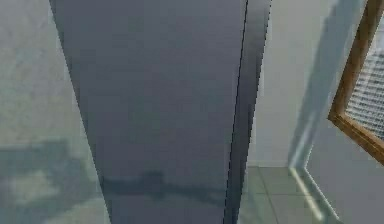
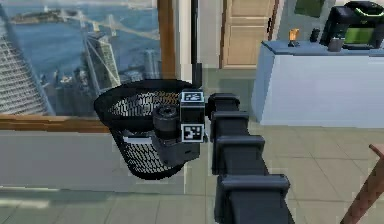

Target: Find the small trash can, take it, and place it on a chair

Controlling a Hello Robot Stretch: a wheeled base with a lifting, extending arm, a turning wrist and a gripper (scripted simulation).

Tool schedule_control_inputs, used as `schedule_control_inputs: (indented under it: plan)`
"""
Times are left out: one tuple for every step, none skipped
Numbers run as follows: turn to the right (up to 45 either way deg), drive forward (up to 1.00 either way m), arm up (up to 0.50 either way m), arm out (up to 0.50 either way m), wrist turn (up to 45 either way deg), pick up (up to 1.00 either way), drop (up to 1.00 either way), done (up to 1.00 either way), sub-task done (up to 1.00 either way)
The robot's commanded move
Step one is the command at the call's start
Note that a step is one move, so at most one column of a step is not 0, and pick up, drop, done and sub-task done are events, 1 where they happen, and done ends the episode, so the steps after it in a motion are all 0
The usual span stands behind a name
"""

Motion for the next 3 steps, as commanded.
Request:
schedule_control_inputs:
  plan:
    - [45.0,0.00,0.00,0.00,0.0,0.00,0.00,0.00,0.00]
    - [45.0,0.00,0.00,0.00,0.0,0.00,0.00,0.00,0.00]
    - [3.0,0.00,0.00,0.00,0.0,0.00,0.00,0.00,0.00]
